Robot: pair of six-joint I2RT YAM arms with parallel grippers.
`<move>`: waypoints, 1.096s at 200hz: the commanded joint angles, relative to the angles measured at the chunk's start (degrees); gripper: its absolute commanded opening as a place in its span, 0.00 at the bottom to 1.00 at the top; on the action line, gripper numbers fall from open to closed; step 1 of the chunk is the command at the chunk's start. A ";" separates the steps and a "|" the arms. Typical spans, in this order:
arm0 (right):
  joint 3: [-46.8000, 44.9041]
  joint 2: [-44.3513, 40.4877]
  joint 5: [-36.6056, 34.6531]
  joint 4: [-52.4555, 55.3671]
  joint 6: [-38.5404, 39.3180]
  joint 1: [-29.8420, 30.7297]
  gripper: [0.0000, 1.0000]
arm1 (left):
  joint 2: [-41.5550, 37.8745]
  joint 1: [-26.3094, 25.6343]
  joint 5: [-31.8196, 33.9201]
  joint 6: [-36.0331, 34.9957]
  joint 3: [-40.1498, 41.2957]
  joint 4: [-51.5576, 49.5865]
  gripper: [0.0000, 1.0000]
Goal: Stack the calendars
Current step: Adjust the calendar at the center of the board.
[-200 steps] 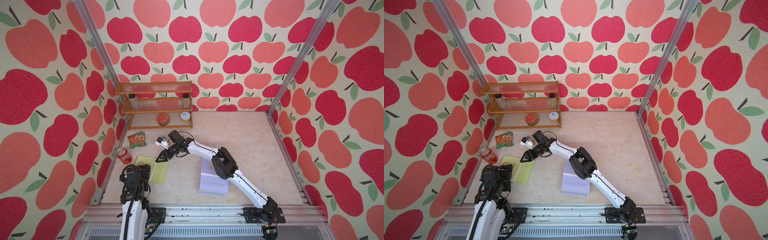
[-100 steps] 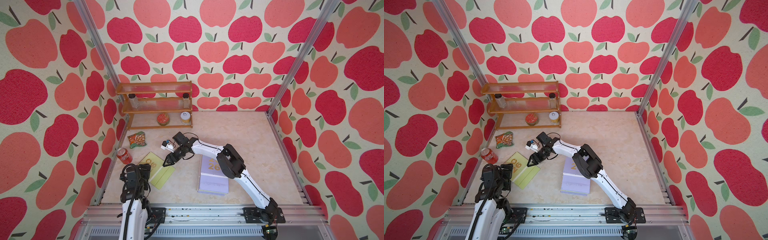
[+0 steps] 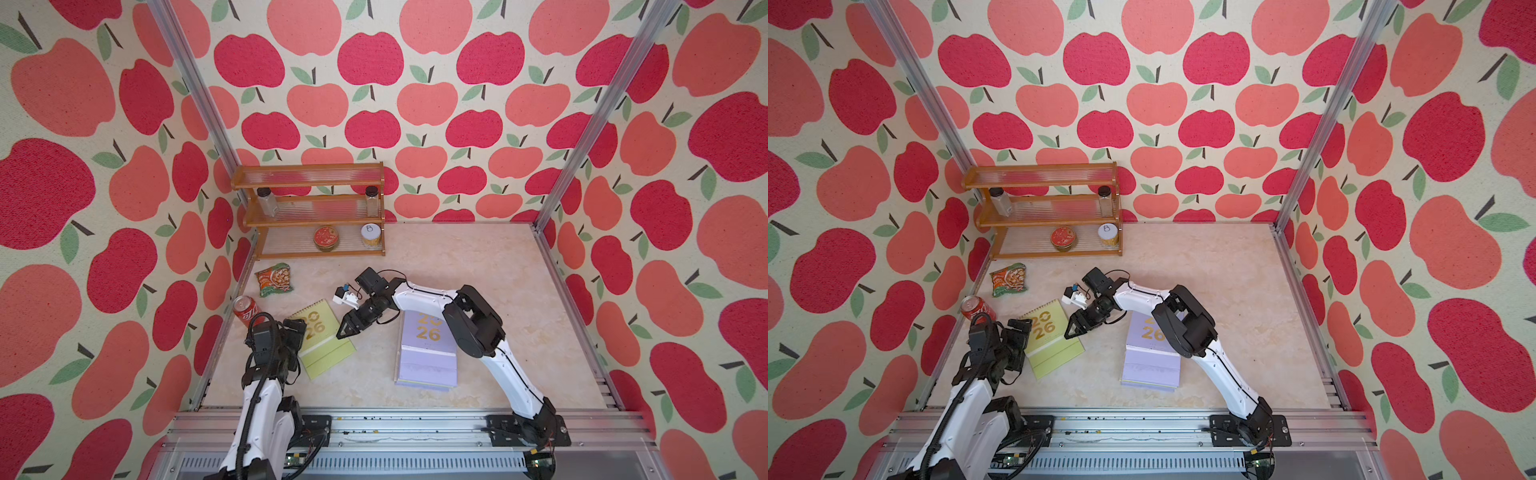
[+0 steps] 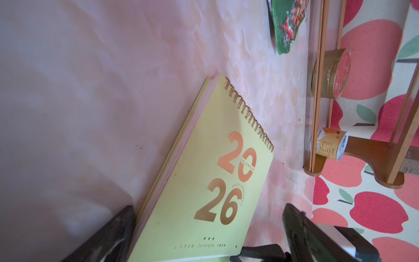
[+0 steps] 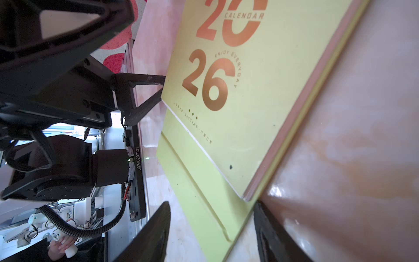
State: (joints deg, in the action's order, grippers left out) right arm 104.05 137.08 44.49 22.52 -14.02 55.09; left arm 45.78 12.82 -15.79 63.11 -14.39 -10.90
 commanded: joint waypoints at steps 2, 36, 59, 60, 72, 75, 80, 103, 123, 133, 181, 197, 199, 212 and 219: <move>0.63 -3.30 -1.23 3.03 -0.50 -2.69 0.61 | 4.46 -0.40 -6.00 -5.83 -3.71 1.33 0.99; 6.97 -1.49 -2.93 9.02 0.63 -6.30 0.62 | 8.06 -0.12 -6.87 -12.52 -9.55 -2.43 1.00; 13.55 2.06 -2.67 13.49 2.55 -7.57 0.62 | 10.08 0.86 -9.79 -14.84 -10.22 -1.49 1.00; 13.81 2.14 -2.66 13.59 2.66 -7.60 0.62 | 10.18 0.88 -9.96 -14.94 -10.22 -1.36 1.00; 17.44 4.42 -2.25 15.61 3.16 -7.96 0.62 | 11.99 1.31 -11.45 -15.71 -10.51 -1.22 1.00; 18.35 4.95 -1.99 16.03 3.19 -8.05 0.62 | 12.46 1.33 -11.70 -16.05 -10.61 -1.23 1.00; 19.73 5.83 -1.60 16.62 3.13 -8.20 0.62 | 13.18 1.38 -12.15 -16.59 -10.80 -1.38 1.00; 25.11 9.13 -0.84 18.90 2.98 -8.33 0.62 | 15.22 1.60 -12.17 -18.90 -11.51 -3.36 1.00; 26.53 10.68 0.04 18.45 1.91 -8.24 0.62 | 13.86 2.61 -10.81 -20.57 -12.05 -6.02 1.00; 26.89 10.93 0.28 18.39 1.71 -8.11 0.62 | 12.77 3.35 -10.33 -21.49 -12.53 -7.57 1.00; 27.21 11.81 0.77 18.26 1.41 -7.24 0.62 | 11.53 7.27 -11.56 -25.90 -15.17 -12.99 1.00; 27.28 12.29 0.94 18.35 1.42 -6.85 0.62 | 12.99 8.14 -12.29 -27.16 -15.49 -13.56 1.00; 27.26 12.28 0.95 18.39 1.40 -6.78 0.62 | 13.25 8.17 -12.43 -27.34 -15.49 -13.56 1.00; 27.49 12.70 1.20 18.51 1.33 -6.45 0.62 | 14.76 8.46 -13.22 -27.99 -15.41 -13.15 1.00; 27.62 12.94 1.21 18.62 1.34 -6.19 0.62 | 15.47 8.54 -13.62 -28.28 -15.33 -12.79 1.00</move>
State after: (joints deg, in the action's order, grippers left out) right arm 129.60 148.22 44.12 39.42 -12.47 47.86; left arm 59.00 20.73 -27.27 37.95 -28.64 -21.23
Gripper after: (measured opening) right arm 0.618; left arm 0.995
